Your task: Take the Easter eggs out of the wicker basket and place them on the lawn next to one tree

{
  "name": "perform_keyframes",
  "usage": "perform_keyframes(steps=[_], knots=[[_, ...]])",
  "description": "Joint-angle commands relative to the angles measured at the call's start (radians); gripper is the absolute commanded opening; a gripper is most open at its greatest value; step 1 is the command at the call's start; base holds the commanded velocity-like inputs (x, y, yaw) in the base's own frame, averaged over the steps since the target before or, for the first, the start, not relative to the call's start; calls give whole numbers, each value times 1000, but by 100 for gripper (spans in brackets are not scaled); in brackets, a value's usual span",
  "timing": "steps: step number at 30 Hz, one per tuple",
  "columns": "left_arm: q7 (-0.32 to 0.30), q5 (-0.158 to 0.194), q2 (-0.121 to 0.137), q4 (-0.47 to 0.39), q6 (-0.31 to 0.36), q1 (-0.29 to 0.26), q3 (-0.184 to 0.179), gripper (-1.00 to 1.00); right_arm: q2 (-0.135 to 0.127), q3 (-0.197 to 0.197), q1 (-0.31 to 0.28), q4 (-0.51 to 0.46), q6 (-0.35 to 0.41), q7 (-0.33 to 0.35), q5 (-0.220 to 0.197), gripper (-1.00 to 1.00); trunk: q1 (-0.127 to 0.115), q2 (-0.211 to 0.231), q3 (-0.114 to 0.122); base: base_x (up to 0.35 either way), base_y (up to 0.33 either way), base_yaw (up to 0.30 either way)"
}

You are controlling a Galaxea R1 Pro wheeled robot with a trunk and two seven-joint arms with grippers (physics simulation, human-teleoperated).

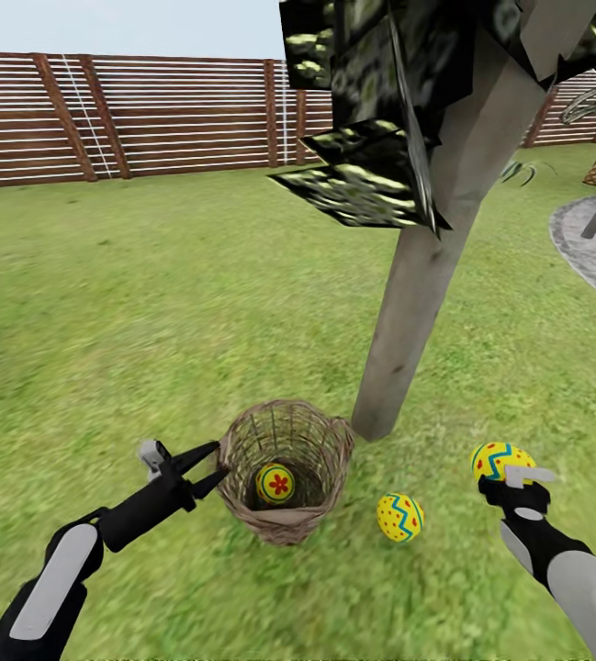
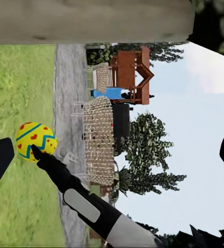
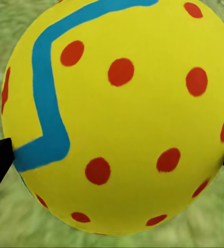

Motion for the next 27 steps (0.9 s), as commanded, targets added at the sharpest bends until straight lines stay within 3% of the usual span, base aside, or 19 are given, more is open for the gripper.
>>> perform_keyframes(steps=[1,3,6,8,16,27], knots=[[-4,-1,0,0,4,0,-6,100,1,0,-1,-1,-14,2,-3,-100,0,0,-1,-21,-44,0],[-9,0,0,0,3,-1,-13,100,5,1,-1,0,-31,2,-5,-100,0,0,0,-25,-30,92],[-14,0,1,-1,3,-1,-15,100,49,0,-1,1,-37,-6,-4,-100,0,0,0,-97,-233,258],[-15,0,1,-1,4,0,-15,100,57,0,-1,2,-37,-7,-4,-100,0,0,0,-116,-304,295],[-30,0,3,1,4,0,-15,100,60,-1,-1,2,-37,-7,-8,-100,0,0,0,-68,-198,277],[-42,2,6,3,5,1,-14,100,58,0,4,5,-38,-6,-3,-100,4,-7,-3,170,-45,8]])
